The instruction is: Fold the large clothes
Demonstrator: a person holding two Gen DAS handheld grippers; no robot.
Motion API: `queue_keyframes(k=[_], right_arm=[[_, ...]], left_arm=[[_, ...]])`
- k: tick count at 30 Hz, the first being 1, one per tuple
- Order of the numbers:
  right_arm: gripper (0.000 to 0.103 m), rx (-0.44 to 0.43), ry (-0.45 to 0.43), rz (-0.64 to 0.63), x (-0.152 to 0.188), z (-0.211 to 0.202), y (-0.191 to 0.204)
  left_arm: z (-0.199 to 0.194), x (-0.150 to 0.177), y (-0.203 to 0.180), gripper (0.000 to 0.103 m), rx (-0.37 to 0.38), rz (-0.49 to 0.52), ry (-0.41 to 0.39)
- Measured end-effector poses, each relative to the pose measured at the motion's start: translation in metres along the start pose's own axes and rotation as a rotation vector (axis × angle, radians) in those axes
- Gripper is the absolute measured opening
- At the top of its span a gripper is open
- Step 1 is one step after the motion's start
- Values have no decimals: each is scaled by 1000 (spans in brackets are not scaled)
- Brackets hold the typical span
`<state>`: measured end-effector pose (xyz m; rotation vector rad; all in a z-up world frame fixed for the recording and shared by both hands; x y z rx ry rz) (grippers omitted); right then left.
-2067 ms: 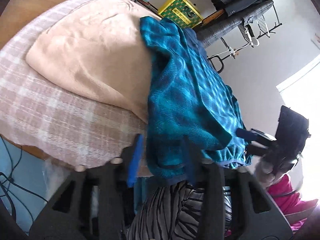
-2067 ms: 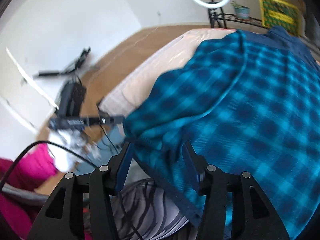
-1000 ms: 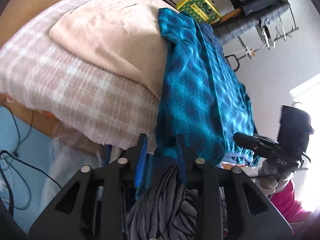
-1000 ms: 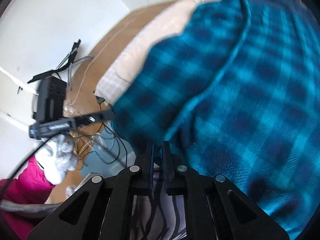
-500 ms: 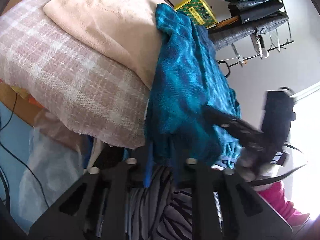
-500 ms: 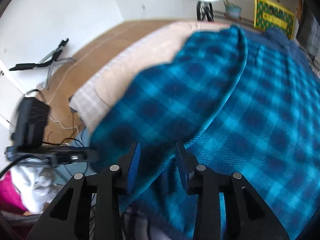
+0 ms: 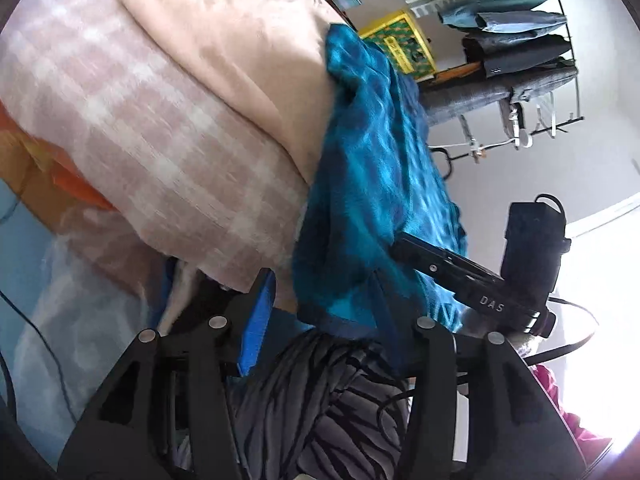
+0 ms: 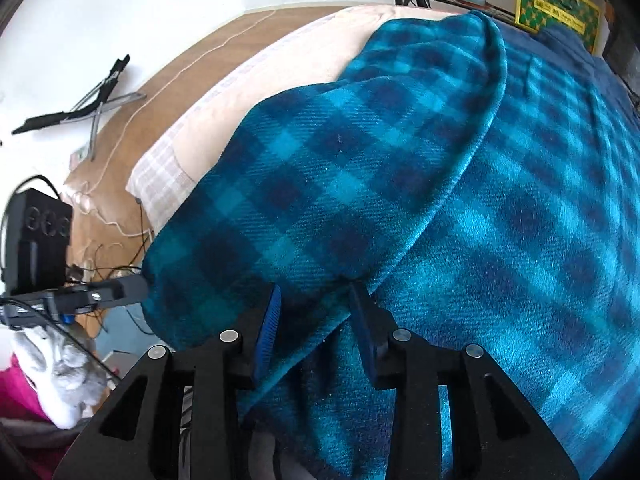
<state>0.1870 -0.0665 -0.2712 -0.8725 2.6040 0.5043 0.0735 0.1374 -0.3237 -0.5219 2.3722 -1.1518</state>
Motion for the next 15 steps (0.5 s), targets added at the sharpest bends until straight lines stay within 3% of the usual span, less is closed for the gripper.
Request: queue_keyframes(k=[1,2,5,9,13,15], right_arm=[[34,2,0,-2,0,0,1],[34,5,3,-7,0,0,2],[35,19,15,-17,-1,0,5],[35,12,6,19,-10,-19,7],[56,-17,-105,92,-43,-55,6],[56,-39,-138,119,-70,-65,7]], left_arm=[[5,2,-1,34,15,-4,19],[9,4,-2,15,21,-5,39],[7,4,-9,11,32,-11,13],[-12,1,-35,10,44,81,-52],[-21,0,-59,9,65,164,-76],[-22,0,-70,9,65,202,-85]])
Point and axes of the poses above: each gripper's, at about its wrist camera, not at the fingertips, and z roughly the way its jaws point, y to its left, x to its underside, the point moved 4 cm from there along z, roughly the way its jaws point
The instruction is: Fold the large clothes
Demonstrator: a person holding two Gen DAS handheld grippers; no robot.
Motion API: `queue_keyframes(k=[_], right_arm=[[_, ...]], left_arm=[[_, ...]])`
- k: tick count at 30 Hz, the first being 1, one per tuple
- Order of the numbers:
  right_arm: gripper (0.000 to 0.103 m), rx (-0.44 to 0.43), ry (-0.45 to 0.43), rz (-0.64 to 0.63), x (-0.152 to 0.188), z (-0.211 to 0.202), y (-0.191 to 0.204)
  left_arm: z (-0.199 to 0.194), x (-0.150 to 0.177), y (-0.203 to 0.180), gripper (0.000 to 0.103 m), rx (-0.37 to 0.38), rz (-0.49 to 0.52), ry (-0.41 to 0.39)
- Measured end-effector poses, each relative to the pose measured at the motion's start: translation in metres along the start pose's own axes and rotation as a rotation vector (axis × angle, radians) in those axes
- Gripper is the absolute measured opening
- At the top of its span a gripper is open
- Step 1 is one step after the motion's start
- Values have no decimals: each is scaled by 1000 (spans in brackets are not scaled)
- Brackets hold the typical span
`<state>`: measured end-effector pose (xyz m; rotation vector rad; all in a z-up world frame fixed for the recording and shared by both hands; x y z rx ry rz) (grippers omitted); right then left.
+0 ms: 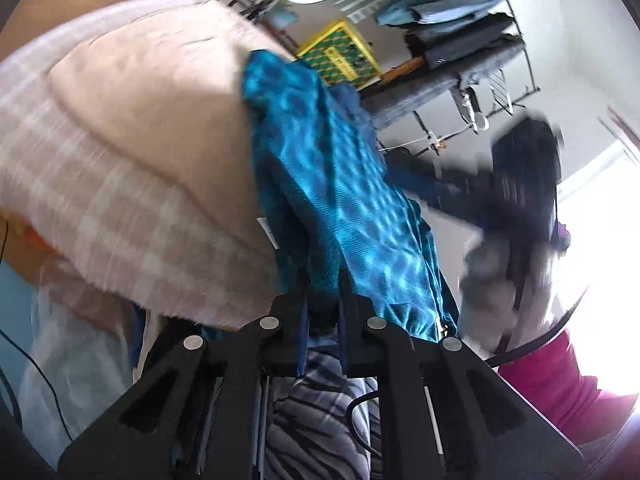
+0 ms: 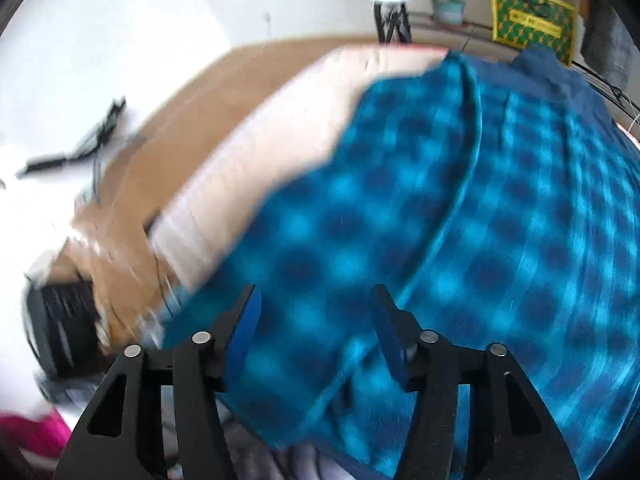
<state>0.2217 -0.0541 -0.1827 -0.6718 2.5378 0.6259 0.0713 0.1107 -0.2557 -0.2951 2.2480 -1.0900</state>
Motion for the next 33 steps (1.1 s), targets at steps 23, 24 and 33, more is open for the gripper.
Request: queue_keyframes(k=[23,24,33], right_arm=[[56,393,302,-79,-102,181,-5],[56,401,307,-90,-101,182,-5],[10,380,295,-58,-98,167,-24]], left_arm=[[14,-8,-56,8,48,213,37],[17,-8,-59,8,49,224,44],[28,-9,-76,8,26,276,71]])
Point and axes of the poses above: each gripper's, at about its wrist camera, not at the fingertips, and z roughly the way its jaws point, y to its left, x to its underside, the point moved 4 cm from there along z, roughly the way its jaws point
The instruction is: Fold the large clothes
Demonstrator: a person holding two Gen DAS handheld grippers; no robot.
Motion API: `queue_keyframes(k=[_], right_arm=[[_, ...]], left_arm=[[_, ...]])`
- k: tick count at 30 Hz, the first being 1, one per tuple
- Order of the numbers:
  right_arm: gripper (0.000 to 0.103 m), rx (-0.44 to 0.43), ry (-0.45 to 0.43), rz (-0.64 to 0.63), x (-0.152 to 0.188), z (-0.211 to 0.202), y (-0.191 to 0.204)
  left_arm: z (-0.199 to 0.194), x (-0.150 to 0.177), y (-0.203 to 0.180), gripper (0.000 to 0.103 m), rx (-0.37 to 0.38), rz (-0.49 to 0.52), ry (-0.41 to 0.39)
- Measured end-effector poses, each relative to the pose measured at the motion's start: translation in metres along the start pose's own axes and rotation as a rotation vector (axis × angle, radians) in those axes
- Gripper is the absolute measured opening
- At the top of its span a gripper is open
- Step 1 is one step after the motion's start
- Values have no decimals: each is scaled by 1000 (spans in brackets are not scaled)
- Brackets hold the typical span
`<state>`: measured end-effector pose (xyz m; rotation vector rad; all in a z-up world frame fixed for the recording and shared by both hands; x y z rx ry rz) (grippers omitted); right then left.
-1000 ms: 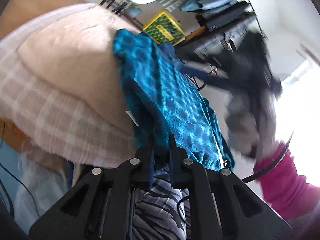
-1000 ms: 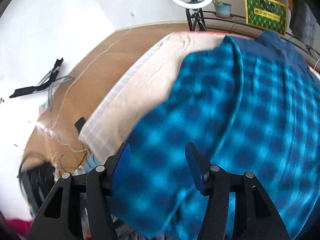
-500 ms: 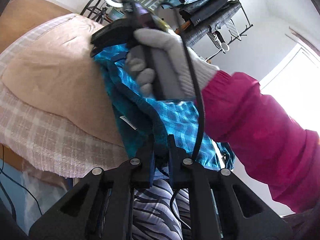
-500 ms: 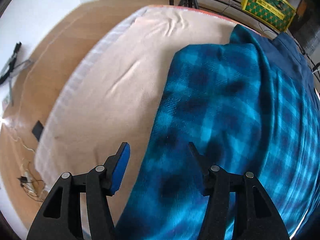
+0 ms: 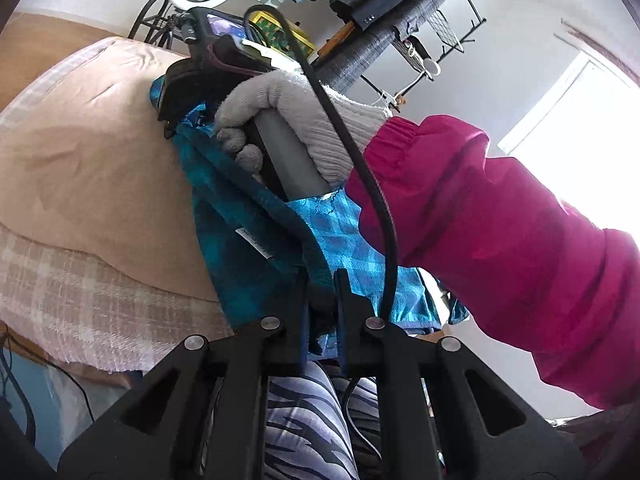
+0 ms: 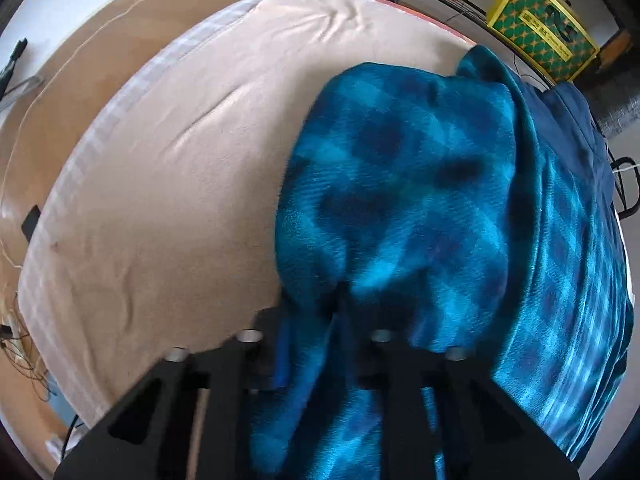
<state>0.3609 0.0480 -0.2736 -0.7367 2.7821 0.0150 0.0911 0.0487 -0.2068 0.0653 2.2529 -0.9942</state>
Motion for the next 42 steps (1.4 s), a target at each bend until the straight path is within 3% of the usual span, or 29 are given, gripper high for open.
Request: queue_keyframes(k=[8,13,17,23,27,37,40,42], right_arm=[[8,-334,-157,204,10,-41,-57],[8,-541,-297,383,37,-70,-120],[8,-644,-388,512,63,-75,-166],[7,-748,-455,735,118,-60,-224],[7,-737,-438,845,153,-41,-261],[7,-527,-378,704,127,-43,-266],[7,-443,-343,678,131,-37,-266],[8,-449,-318,696,142,-28,-271]], left_arm=[[14,4,-29,8,-50,108,52],[30,10,-51,8,-76,181,93],[50,16,-71,8,-97,239,137],[84,34,-100,8,-127,350,232],[106,42,-107,8,-138,371,284],[130,44,-110,8,-150,368,306],[131,49,-107,8,-149,365,316],[130,50,-107,8,-147,368,325]])
Point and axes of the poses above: each gripper's, at about its wrist camera, not at the fingertips, and z roughly the way its jaws point, y to its left, x to its underside, the point moved 4 cm from there along z, roughly the way its jaws point
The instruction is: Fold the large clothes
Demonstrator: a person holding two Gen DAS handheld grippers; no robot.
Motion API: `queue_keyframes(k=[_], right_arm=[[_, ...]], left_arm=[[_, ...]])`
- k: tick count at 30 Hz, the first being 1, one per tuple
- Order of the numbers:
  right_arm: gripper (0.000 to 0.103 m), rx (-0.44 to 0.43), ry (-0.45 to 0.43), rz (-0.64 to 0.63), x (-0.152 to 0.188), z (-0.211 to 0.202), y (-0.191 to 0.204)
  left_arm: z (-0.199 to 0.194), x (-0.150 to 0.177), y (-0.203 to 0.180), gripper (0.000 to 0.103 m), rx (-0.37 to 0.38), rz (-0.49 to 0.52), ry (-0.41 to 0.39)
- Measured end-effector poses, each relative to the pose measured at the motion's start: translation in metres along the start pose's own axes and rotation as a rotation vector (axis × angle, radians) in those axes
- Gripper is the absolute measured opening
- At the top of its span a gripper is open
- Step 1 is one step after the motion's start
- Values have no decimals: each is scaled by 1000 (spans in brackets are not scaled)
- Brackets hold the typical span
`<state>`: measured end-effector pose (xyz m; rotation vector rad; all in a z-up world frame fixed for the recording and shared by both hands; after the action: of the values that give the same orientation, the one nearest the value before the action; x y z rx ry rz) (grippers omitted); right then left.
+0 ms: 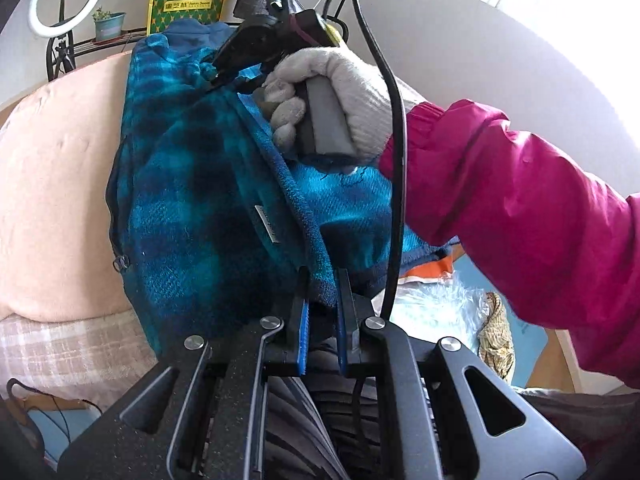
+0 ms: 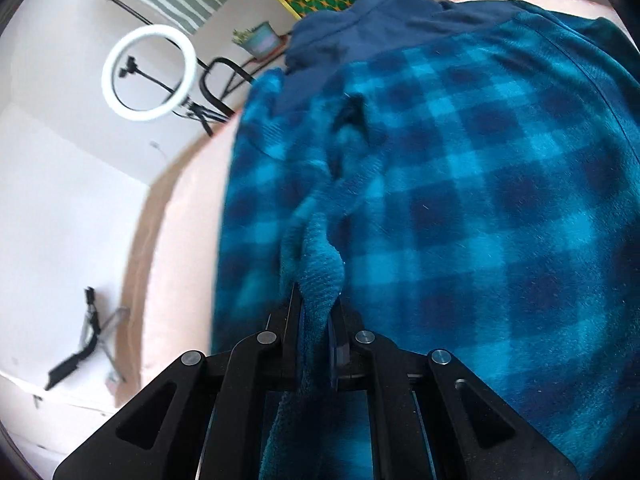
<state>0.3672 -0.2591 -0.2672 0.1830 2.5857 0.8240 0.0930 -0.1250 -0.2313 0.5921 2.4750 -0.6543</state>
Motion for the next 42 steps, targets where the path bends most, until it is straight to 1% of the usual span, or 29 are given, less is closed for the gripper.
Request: queue_keyframes(k=[1,2,3,4,5,6,8,11,14,16,17,18,20,21,22,25,26,28,31,32,33,34,35,38,40,41,42], right_arm=[[11,-27,13,22,2,-2,-4],[12,-44,22,38,3,-5,-8],[13,-51,18,46,4,-12,-10],[15,-44,14,40,5,-18,-12],[20,-44,7,27,6,-27,-11],[22,-46,-6,9,7,-40,-10],[29,-65,-28,-20,10,-66,-6],[29,-117,-63,-62,21,-121,0],[29,-158,-105,-105,35,-169,9],[29,-173,-123,-145,57,-203,14],[29,-172,-124,-159,64,-209,16],[29,-160,-117,-186,80,-216,18],[29,-146,-95,-210,106,-217,19],[29,-137,-73,-226,124,-211,20],[29,-131,-61,-234,132,-206,22],[30,-101,18,-264,172,-177,28],[39,-95,39,-265,179,-168,28],[51,-76,90,-252,194,-146,28],[51,-55,161,-237,210,-118,26],[51,-41,175,-247,214,-113,27],[47,-23,188,-259,217,-107,28],[24,-13,205,-274,220,-103,31],[5,-13,221,-283,222,-100,33],[4,20,175,-338,223,-109,38],[4,25,143,-312,227,-111,29],[4,38,149,-295,231,-106,23],[4,49,158,-287,234,-100,19]], left_arm=[[-2,2,-1,8,6,3,6],[-4,2,-1,9,9,5,4],[-8,3,-1,13,5,12,0],[-13,5,-1,13,10,23,4],[-18,7,-1,13,22,29,4],[-25,10,0,14,33,32,0],[-40,17,2,14,39,35,-6],[-67,28,8,14,46,38,-23],[-97,35,21,14,29,5,-66],[-112,35,35,14,0,-18,-105],[-116,34,41,14,-16,-27,-124],[-117,31,52,14,-34,-46,-143],[-112,22,74,14,-56,-100,-164],[-107,20,83,14,-51,-127,-169],[-101,16,91,14,-41,-150,-166],[-78,10,100,14,-8,-177,-146],[-72,10,101,14,-8,-177,-138],[-56,10,101,14,2,-181,-104],[-46,12,97,14,-10,-172,-87],[-44,11,95,14,-13,-165,-84],[-44,10,93,14,-9,-158,-82],[-43,9,91,14,-11,-150,-82],[-44,8,90,14,-17,-138,-84],[-41,3,86,14,-33,-103,-91],[-30,6,90,14,-56,-85,-70],[-19,10,94,14,-75,-88,-46],[-13,13,97,14,-76,-99,-29]])
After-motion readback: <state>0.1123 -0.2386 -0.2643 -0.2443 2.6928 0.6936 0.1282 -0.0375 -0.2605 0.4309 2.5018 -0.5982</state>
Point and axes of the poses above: each gripper's, at about its wrist camera, not at the fingertips, and z roughly the way its jaws point, y to its left, x to its underside, the point moved 4 cm from there along z, roughly the way its jaws point
